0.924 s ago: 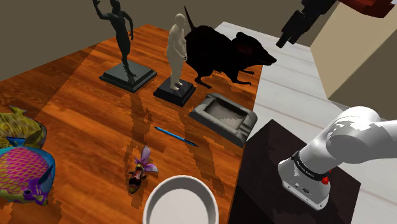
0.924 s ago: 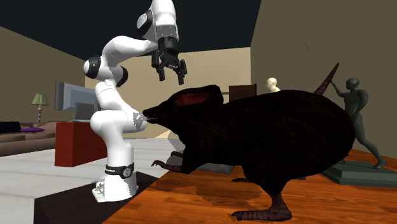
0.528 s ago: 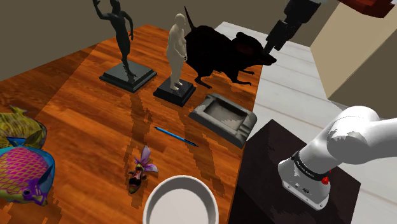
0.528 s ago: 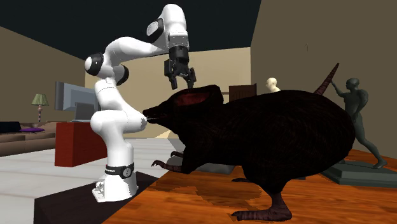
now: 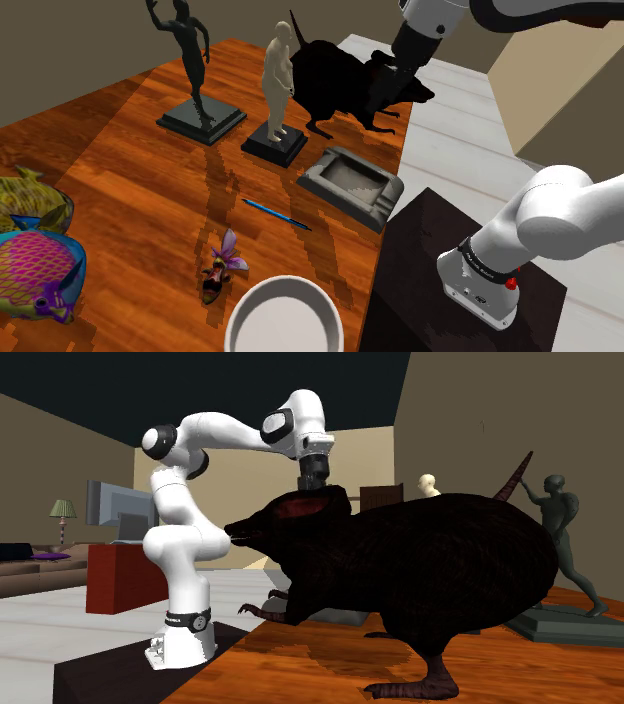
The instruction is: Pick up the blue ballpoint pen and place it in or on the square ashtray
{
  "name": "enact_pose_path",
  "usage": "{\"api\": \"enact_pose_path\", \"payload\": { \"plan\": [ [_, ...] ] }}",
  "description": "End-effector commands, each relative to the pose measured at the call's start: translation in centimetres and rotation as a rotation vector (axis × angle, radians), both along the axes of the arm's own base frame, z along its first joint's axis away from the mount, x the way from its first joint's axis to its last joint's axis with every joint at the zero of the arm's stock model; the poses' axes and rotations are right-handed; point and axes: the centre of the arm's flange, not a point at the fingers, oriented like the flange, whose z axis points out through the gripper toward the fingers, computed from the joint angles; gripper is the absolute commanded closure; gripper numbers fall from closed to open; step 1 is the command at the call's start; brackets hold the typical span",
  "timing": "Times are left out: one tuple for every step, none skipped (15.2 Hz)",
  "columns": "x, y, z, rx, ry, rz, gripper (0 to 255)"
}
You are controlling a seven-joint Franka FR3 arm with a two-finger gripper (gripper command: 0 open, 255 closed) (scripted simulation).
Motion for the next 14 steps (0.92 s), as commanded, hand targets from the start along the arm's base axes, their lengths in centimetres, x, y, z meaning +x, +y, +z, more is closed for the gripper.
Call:
{"api": "enact_pose_path", "payload": {
  "plan": [
    [0.8,2.0,-1.3,0.001,0.003,0.026,0],
    [1.3,3.0,-2.0,0.001,0.005,0.039,0],
    [1.7,4.0,-2.7,0.0,0.006,0.052,0],
    [2.0,5.0,-3.5,0.0,0.008,0.065,0],
    [2.4,6.1,-4.2,0.0,0.01,0.078,0],
    [2.7,7.1,-4.9,0.0,0.012,0.091,0],
    [3.1,8.2,-5.6,0.0,0.014,0.104,0],
    [3.4,9.2,-6.3,0.0,0.016,0.117,0],
    [3.7,10.3,-7.0,0.0,0.018,0.13,0],
    [4.0,11.3,-7.8,0.0,0.019,0.143,0],
    [4.3,12.4,-8.5,-0.001,0.021,0.156,0],
    [4.5,13.4,-9.2,-0.001,0.023,0.169,0],
    [4.8,14.5,-9.9,-0.001,0.025,0.182,0],
    [5.0,15.6,-10.7,-0.001,0.027,0.195,0]
  ]
}}
